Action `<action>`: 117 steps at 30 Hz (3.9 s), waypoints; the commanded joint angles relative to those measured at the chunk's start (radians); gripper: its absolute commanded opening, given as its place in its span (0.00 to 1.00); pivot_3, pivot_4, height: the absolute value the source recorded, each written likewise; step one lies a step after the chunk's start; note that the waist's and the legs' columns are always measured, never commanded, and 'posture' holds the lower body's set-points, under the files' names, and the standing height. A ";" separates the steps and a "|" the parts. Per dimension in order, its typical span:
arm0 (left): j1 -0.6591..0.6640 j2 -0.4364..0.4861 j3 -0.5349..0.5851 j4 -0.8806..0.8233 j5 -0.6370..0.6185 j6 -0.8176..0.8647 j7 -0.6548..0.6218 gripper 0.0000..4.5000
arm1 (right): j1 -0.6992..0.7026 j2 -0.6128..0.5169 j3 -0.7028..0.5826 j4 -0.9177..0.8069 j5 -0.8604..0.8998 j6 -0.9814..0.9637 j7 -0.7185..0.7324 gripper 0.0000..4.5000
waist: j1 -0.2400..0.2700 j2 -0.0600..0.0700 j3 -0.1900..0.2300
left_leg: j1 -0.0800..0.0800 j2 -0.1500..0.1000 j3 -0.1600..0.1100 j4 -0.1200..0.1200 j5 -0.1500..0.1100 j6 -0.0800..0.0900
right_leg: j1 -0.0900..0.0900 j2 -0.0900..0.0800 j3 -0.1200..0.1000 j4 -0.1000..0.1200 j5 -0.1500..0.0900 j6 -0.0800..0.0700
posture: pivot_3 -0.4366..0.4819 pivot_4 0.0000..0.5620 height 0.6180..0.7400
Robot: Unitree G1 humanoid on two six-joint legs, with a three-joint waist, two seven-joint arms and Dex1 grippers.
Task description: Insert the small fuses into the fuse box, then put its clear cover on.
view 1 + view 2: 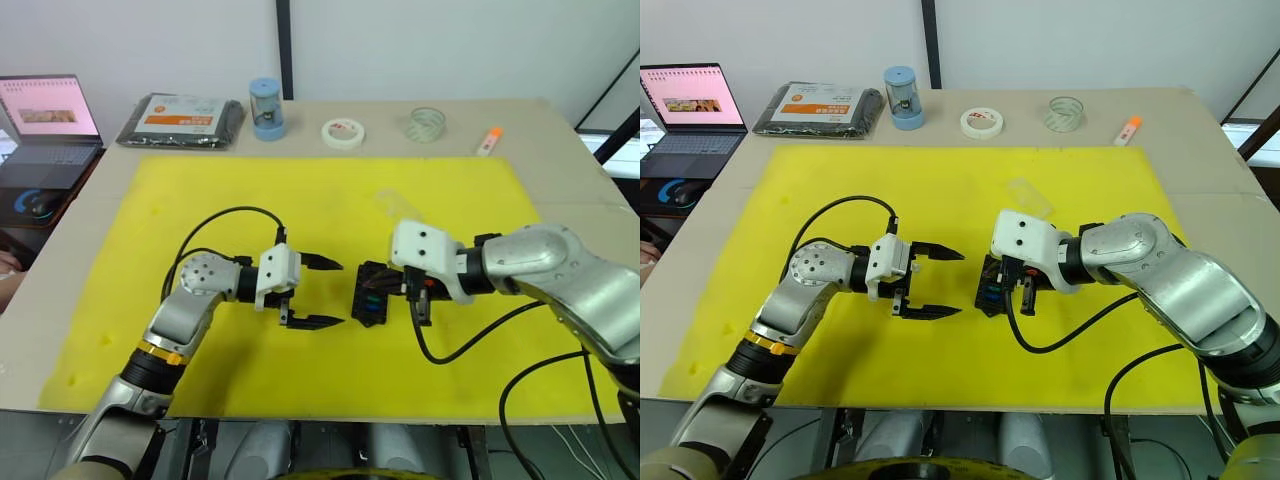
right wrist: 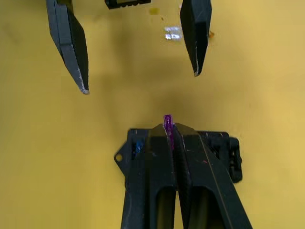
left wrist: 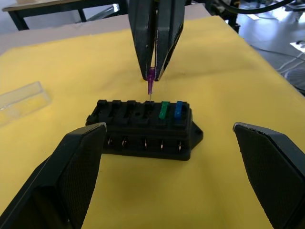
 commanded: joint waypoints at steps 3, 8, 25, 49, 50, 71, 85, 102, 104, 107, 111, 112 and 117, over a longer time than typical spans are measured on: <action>-0.022 -0.038 -0.023 0.018 0.024 -0.045 0.019 1.00 | 0.003 -0.013 0.028 0.008 -0.068 -0.044 -0.005 0.00 | 0.001 0.000 0.000 | 0.000 0.000 0.000 0.000 0.000 0.000 | 0.000 0.000 0.000 0.000 0.000 0.000 | 0.48 0.27 1.00; -0.024 -0.055 -0.035 0.035 0.046 -0.067 0.036 1.00 | 0.017 -0.014 0.040 0.021 -0.103 -0.067 0.006 0.00 | 0.001 0.000 0.000 | 0.000 0.000 0.000 0.000 0.000 0.000 | 0.000 0.000 -0.001 0.000 0.000 0.000 | 0.48 0.27 1.00; -0.033 -0.064 -0.046 0.050 0.065 -0.085 0.042 1.00 | 0.041 0.013 0.050 0.049 -0.141 -0.080 0.017 0.00 | 0.001 0.000 0.000 | 0.000 0.000 0.000 0.000 0.000 0.000 | 0.000 0.000 -0.001 0.000 0.000 0.000 | 0.48 0.27 1.00; -0.045 -0.069 -0.048 0.065 0.073 -0.101 0.042 1.00 | 0.060 0.048 0.052 0.070 -0.140 -0.031 -0.005 0.00 | 0.001 0.000 0.000 | 0.000 0.000 0.000 0.000 0.000 0.000 | 0.000 0.000 -0.001 0.000 0.000 0.000 | 0.48 0.27 1.00; -0.044 -0.069 -0.049 0.062 0.073 -0.100 0.042 1.00 | 0.062 0.047 0.053 0.071 -0.141 -0.033 -0.005 0.00 | 0.001 0.000 0.000 | 0.000 0.000 0.000 0.000 0.000 0.000 | 0.000 0.000 -0.001 0.000 0.000 0.000 | 0.48 0.27 1.00; -0.035 -0.060 -0.050 0.054 0.075 -0.092 0.042 1.00 | 0.047 0.055 0.136 0.115 -0.202 -0.093 0.037 0.00 | -0.001 0.000 0.000 | 0.001 0.000 0.000 0.000 0.000 0.000 | 0.001 0.001 -0.001 0.000 0.000 0.000 | 0.48 0.27 1.00; -0.028 -0.065 -0.066 0.044 0.111 -0.078 0.074 1.00 | 0.043 0.006 0.177 0.131 -0.283 -0.138 0.130 0.00 | 0.001 0.000 -0.001 | 0.002 0.000 0.000 0.000 0.000 0.000 | 0.002 0.001 -0.001 0.000 0.000 0.000 | 0.48 0.27 1.00; -0.034 -0.086 -0.095 0.070 0.125 -0.124 0.093 1.00 | 0.007 0.027 0.178 0.171 -0.315 -0.111 0.170 0.00 | 0.002 -0.001 -0.001 | 0.002 0.000 0.000 0.000 0.000 0.000 | 0.002 0.000 -0.001 0.000 0.000 0.000 | 0.48 0.27 1.00; -0.030 -0.087 -0.092 0.068 0.119 -0.120 0.091 1.00 | 0.005 0.028 0.179 0.171 -0.317 -0.111 0.170 0.00 | 0.002 -0.001 -0.001 | 0.002 0.000 0.000 0.000 0.000 0.000 | 0.002 0.000 -0.001 0.000 0.000 0.000 | 0.48 0.27 1.00; -0.030 -0.087 -0.090 0.066 0.114 -0.118 0.092 1.00 | 0.003 0.027 0.182 0.171 -0.319 -0.114 0.171 0.00 | 0.002 -0.001 -0.001 | 0.002 0.000 0.000 0.000 0.000 0.000 | 0.002 0.000 -0.001 0.000 0.000 0.000 | 0.48 0.27 1.00; -0.034 -0.088 -0.087 0.070 0.112 -0.115 0.091 1.00 | 0.002 0.028 0.184 0.169 -0.321 -0.115 0.174 0.00 | 0.002 -0.001 -0.001 | 0.002 0.000 0.000 0.000 0.000 0.000 | 0.002 0.000 -0.001 0.000 0.000 0.000 | 0.48 0.27 1.00; -0.035 -0.088 -0.087 0.071 0.112 -0.116 0.091 1.00 | 0.002 0.029 0.183 0.169 -0.321 -0.115 0.174 0.00 | 0.002 -0.001 -0.001 | 0.002 0.000 0.000 0.000 0.000 0.000 | 0.002 0.000 -0.001 0.000 0.000 0.000 | 0.48 0.27 1.00; -0.036 -0.085 -0.086 0.073 0.112 -0.114 0.088 1.00 | 0.004 0.038 0.170 0.169 -0.316 -0.119 0.170 0.31 | 0.002 0.000 -0.001 | 0.002 0.000 0.000 0.000 0.000 0.000 | 0.002 0.000 -0.001 0.000 0.000 0.000 | 0.48 0.27 1.00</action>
